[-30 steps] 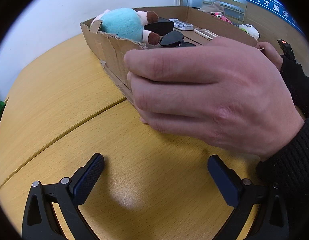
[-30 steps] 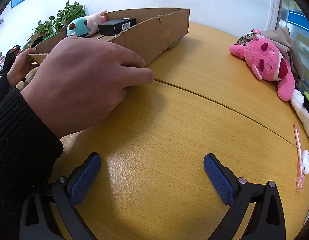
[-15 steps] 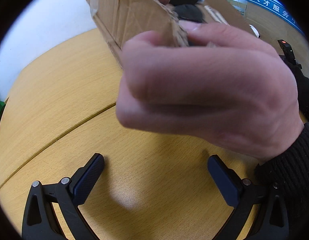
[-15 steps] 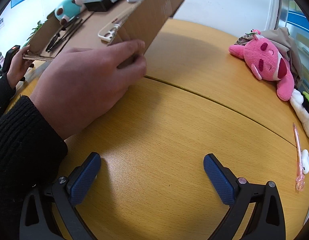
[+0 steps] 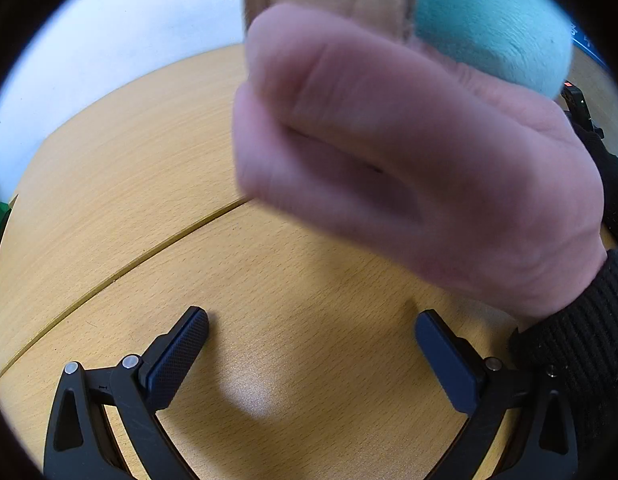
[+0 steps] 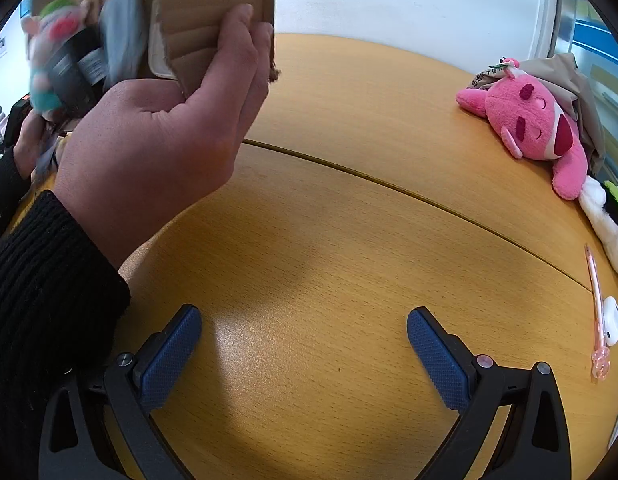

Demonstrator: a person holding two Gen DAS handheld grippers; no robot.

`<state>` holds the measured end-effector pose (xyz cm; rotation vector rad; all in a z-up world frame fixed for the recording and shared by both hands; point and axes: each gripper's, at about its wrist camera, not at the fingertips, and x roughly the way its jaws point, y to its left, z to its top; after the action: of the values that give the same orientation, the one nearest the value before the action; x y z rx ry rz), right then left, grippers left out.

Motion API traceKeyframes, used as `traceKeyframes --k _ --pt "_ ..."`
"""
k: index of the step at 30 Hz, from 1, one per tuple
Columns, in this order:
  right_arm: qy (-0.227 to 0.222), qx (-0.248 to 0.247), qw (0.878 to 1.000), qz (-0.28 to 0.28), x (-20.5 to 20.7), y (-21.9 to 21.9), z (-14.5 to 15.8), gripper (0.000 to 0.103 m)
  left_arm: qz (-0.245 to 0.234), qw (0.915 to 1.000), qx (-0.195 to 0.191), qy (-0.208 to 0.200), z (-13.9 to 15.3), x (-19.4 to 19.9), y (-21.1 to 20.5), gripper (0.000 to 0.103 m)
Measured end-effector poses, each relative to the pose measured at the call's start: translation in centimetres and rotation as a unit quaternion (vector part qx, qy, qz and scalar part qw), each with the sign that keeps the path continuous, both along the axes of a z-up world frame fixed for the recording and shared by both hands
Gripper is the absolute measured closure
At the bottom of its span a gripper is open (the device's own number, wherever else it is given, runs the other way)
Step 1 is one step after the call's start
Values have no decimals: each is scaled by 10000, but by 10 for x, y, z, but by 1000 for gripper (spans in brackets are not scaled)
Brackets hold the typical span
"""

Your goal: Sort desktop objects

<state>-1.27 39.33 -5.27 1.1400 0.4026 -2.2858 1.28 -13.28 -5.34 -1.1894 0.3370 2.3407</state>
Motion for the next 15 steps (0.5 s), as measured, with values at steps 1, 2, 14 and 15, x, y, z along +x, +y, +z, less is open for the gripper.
traceKeyframes --k 1,2,14,15 --pt "-11 -11 10000 -6 -4 2 0 0 0 10000 0 0 0 0 0 0" --pt "-23 -24 10000 -11 -6 3 0 0 0 10000 0 0 -1 0 0 0" --pt "-9 -2 10000 -51 -11 4 -3 0 4 10000 1 -3 -5 -1 -2 0" --pt "-6 -1 10000 -49 -11 4 -3 0 3 10000 1 -3 -5 0 -2 0"
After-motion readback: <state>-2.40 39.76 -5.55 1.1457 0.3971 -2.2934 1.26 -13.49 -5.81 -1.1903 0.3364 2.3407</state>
